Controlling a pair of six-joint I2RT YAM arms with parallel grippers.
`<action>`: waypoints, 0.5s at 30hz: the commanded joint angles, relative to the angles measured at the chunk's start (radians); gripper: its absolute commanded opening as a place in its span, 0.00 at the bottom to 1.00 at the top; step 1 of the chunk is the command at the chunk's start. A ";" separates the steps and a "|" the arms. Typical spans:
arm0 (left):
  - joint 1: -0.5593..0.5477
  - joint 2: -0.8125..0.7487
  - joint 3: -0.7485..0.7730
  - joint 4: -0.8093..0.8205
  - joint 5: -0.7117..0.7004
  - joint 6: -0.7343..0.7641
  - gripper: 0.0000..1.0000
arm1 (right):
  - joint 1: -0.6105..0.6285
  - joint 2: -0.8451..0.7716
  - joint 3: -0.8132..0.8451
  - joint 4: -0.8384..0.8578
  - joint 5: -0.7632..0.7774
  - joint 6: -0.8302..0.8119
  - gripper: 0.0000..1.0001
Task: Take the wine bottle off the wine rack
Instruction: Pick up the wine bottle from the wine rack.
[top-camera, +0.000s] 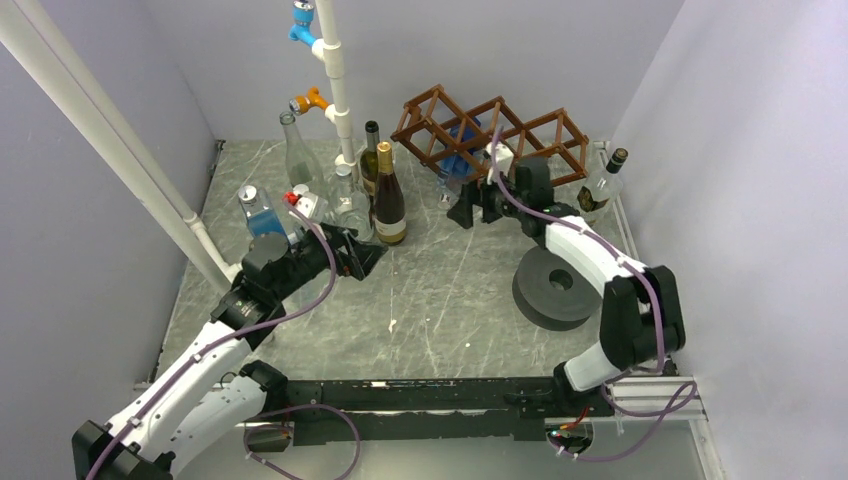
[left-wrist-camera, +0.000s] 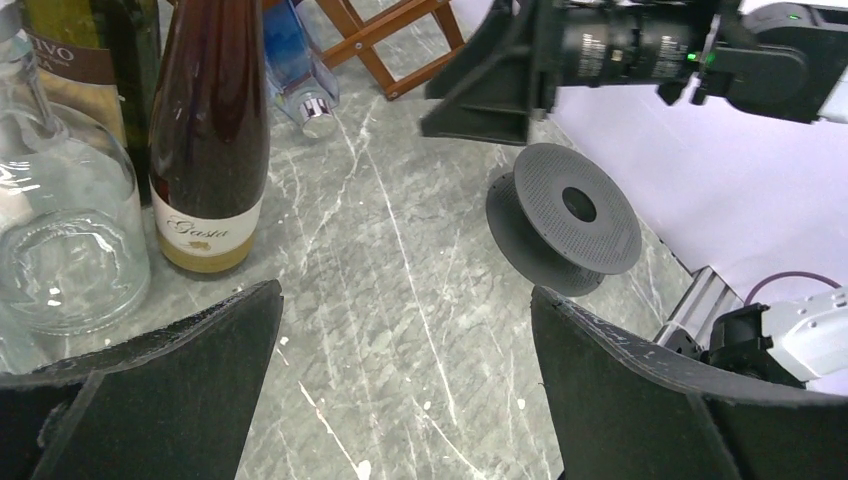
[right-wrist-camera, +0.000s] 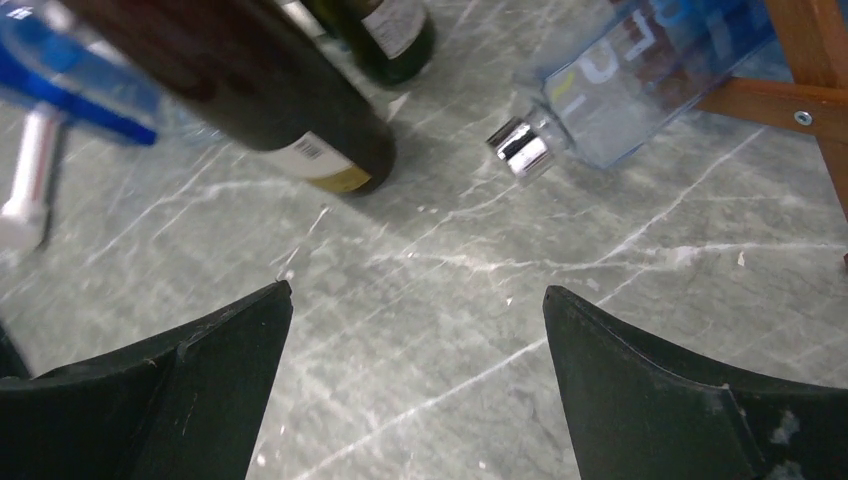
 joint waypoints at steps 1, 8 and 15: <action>-0.003 -0.021 -0.017 0.045 0.044 -0.007 1.00 | 0.047 0.081 0.094 0.079 0.297 0.106 1.00; -0.003 -0.095 -0.088 0.056 0.011 0.000 1.00 | 0.059 0.169 0.116 0.205 0.352 0.161 1.00; -0.003 -0.116 -0.104 0.038 -0.003 0.015 1.00 | 0.077 0.261 0.161 0.246 0.420 0.187 1.00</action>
